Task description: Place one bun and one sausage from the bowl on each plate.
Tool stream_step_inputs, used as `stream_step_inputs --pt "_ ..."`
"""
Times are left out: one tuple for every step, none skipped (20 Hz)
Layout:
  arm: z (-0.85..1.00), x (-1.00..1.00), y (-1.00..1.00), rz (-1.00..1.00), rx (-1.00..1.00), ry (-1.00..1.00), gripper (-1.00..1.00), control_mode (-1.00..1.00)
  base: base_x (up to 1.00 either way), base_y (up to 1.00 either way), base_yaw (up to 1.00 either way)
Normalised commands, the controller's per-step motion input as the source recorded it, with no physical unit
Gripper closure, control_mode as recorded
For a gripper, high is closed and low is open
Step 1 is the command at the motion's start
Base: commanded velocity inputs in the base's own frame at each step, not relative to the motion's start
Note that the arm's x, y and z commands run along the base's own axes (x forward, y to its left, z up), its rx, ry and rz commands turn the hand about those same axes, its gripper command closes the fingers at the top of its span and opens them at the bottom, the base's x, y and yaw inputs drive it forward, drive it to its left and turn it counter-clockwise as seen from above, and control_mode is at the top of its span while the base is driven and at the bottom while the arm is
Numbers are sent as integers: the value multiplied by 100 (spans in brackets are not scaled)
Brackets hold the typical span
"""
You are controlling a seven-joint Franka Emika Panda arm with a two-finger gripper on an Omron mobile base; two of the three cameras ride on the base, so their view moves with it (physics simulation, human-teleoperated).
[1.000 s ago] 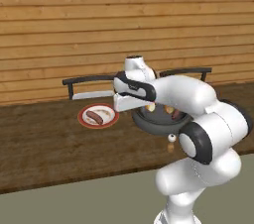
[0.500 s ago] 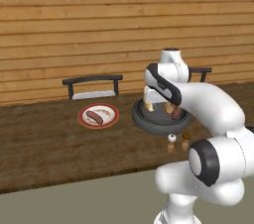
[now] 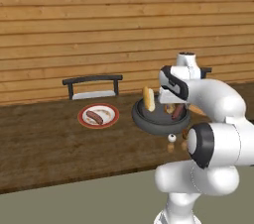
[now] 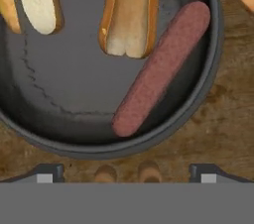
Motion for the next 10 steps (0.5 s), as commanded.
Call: stream_step_inputs --pt "0 31 0 -14 -7 11 -100 -100 0 0 0" --pt "-3 15 0 -17 -7 15 -100 -100 0 0 0" --pt "-11 0 0 -25 -9 20 -100 -100 0 0 0" --pt "-18 0 0 -27 -8 21 -100 -100 0 0 0" --pt "-29 2 0 -27 -6 21 -100 -100 0 0 0" --pt "-41 6 0 -25 -4 16 -100 -100 0 0 0" --pt "-46 8 0 -21 -1 12 -100 -100 0 0 0" --pt "-54 14 0 -16 0 6 -100 -100 0 0 0" --pt "-42 26 0 -11 0 2 -100 -100 0 0 0" --pt "-42 39 0 -10 0 0 -100 -100 0 0 0"
